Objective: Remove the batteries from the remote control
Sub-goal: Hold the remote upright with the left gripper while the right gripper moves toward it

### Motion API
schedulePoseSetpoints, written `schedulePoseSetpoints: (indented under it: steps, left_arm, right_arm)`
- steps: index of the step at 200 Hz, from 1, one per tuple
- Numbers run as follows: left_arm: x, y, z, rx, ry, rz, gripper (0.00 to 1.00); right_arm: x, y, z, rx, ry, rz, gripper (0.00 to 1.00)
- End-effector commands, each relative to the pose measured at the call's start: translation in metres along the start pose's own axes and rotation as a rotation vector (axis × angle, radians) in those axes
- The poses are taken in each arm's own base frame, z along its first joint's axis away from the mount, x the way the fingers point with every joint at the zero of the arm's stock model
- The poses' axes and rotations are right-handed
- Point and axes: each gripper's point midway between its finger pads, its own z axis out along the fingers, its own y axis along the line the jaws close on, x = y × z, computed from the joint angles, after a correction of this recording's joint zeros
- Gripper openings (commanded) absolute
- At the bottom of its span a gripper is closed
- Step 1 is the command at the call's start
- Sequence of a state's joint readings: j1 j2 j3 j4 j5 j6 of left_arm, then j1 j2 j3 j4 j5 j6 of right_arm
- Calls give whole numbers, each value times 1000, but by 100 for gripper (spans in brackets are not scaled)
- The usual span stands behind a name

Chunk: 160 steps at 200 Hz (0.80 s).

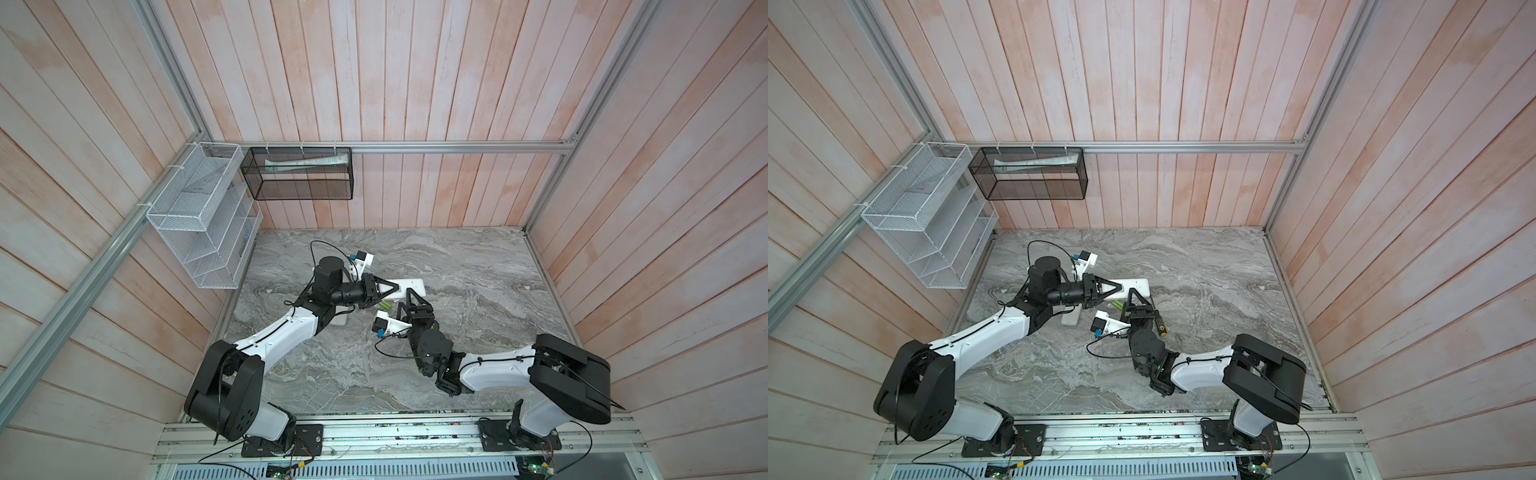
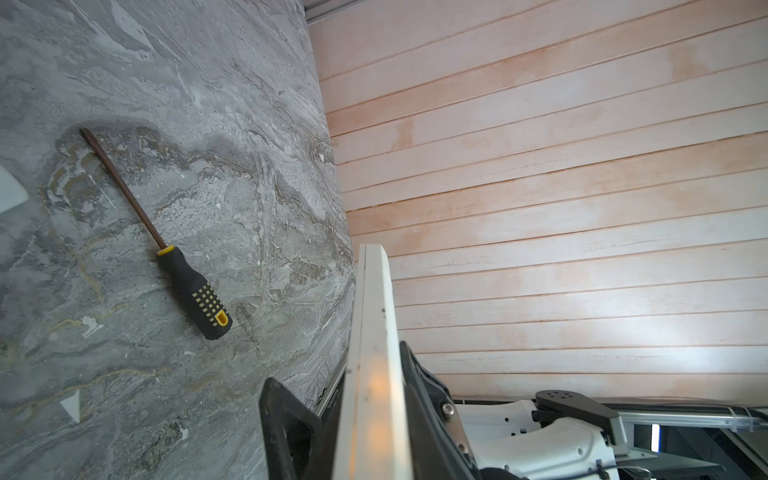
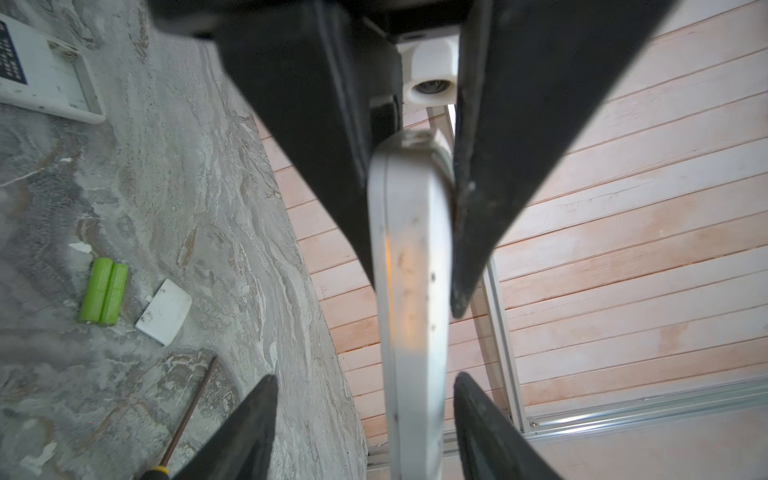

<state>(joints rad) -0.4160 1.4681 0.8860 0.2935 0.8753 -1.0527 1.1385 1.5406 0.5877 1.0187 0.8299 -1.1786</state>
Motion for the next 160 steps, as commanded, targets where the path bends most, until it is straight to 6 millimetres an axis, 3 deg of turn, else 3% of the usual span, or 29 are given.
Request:
schedulePoseSetpoints:
  steps: [1, 30, 95, 123, 160]
  left_arm:
    - [-14, 12, -7, -20, -56, 50, 0]
    - [-16, 27, -15, -49, -75, 73, 0]
    - [-4, 49, -26, -84, -70, 141, 0]
    - [3, 47, -29, -60, -63, 170, 0]
    - [7, 40, -33, -30, -65, 185, 0]
  right_arm:
    - [-1, 12, -8, -134, -14, 128, 71]
    - [5, 9, -13, -281, 7, 353, 72]
    - [36, -7, 2, -556, 96, 927, 72]
    - [55, -8, 14, -667, 166, 1151, 70]
    - [55, -18, 15, -821, 105, 1431, 68]
